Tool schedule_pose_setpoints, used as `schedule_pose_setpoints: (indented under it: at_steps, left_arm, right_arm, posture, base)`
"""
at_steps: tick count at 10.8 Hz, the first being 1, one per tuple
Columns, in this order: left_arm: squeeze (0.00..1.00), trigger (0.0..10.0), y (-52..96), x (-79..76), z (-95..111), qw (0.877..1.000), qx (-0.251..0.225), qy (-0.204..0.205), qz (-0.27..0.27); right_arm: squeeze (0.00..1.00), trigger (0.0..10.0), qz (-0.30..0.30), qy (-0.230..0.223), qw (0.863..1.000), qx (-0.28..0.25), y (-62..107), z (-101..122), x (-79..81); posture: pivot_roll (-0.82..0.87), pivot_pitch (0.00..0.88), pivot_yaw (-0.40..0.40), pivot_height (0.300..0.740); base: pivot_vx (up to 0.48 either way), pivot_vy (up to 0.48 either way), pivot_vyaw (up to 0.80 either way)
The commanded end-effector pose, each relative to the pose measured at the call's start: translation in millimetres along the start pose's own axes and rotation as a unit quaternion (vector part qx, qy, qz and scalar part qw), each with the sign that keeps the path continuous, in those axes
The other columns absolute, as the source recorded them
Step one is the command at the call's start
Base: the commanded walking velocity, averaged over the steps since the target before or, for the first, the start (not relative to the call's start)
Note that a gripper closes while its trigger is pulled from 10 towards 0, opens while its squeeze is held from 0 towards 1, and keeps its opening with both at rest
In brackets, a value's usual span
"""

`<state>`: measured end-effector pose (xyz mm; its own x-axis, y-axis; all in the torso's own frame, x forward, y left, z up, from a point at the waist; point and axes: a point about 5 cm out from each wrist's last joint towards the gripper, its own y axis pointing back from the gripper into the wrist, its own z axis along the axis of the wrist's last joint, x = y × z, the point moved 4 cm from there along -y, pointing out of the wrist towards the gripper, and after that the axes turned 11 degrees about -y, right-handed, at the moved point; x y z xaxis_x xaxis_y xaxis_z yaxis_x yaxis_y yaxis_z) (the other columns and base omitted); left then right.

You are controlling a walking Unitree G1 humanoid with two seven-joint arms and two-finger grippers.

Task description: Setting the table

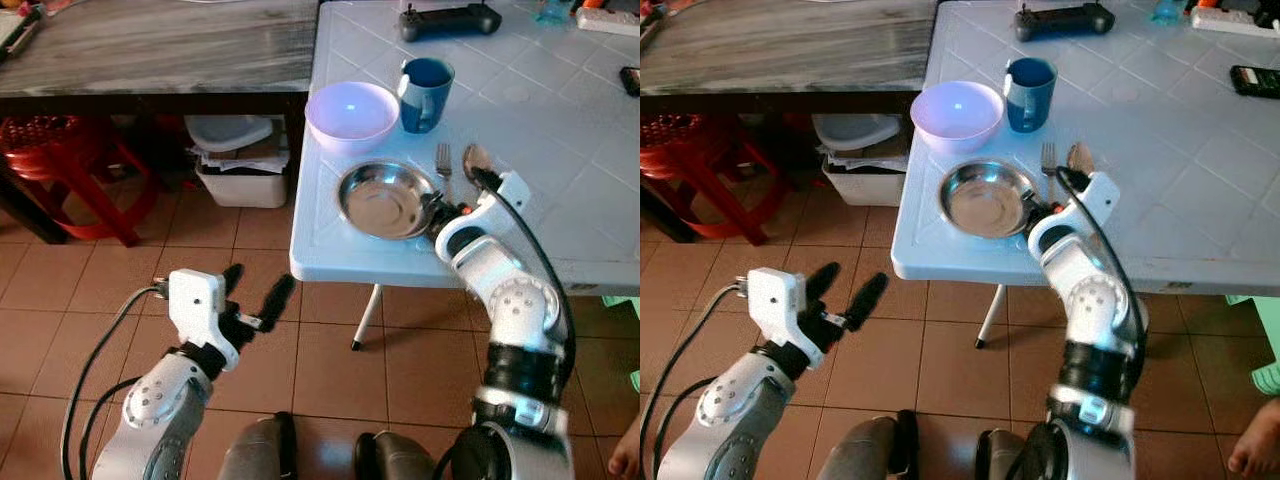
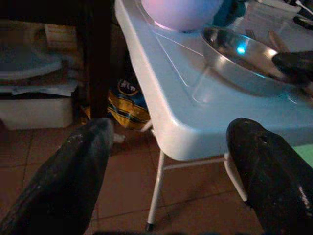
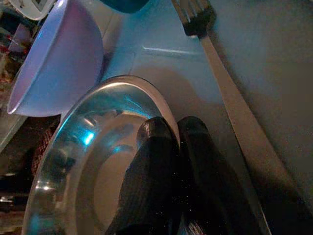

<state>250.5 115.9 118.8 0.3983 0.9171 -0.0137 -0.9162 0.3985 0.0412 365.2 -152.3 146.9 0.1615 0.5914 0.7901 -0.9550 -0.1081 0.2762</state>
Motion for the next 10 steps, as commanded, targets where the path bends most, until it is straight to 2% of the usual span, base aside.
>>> schedule_pose_setpoints:
  at_steps: [1,3,4,5,6,8,10]
  left_arm:
    - [0.00,10.0,2.6,8.6,-5.1,1.000,0.009,-0.008,0.028]
    - [0.00,10.0,-0.7,24.5,-11.3,0.995,0.019,-0.033,0.091]
    - [0.00,10.0,-2.8,27.3,-11.3,0.994,0.018,-0.027,0.102]
    - [0.00,10.0,-5.5,33.5,-10.8,0.992,0.013,-0.034,0.124]
    - [0.00,10.0,-5.8,35.1,-10.3,0.991,0.010,-0.038,0.130]
    - [0.00,10.0,-6.2,37.6,-10.6,0.988,0.005,-0.049,0.146]
    - [0.00,10.0,-10.5,39.0,-5.8,0.987,-0.005,-0.061,0.151]
  right_arm:
    - [0.00,0.0,-0.038,-0.017,0.998,0.037,3.8,-21.1,-19.5]
    - [0.00,0.0,0.025,-0.025,0.999,0.036,17.4,-27.5,1.2]
    - [0.00,0.0,0.037,-0.025,0.998,0.033,19.6,-27.7,4.7]
    - [0.00,0.0,0.076,-0.017,0.997,0.019,26.2,-25.3,17.6]
    - [0.00,0.0,0.092,-0.007,0.996,0.011,29.4,-23.8,22.8]
    - [0.00,0.0,0.112,0.067,0.991,-0.008,37.0,-23.5,27.7]
    - [0.00,0.0,0.116,0.106,0.987,-0.034,39.6,-17.9,27.7]
  posture:
    - [0.03,0.148,0.058,0.740]
    - [0.01,0.122,0.048,0.740]
    - [0.01,0.118,0.045,0.740]
    - [0.01,0.113,0.040,0.740]
    - [0.00,0.110,0.040,0.740]
    - [0.00,0.092,0.040,0.740]
    - [-0.01,0.090,0.040,0.740]
  base:
    - [0.000,0.364,0.00]
    - [0.000,0.480,0.00]
    - [0.000,0.480,0.00]
    - [0.000,0.480,0.00]
    - [0.000,0.480,0.00]
    - [0.000,0.474,0.00]
    - [0.146,0.403,0.00]
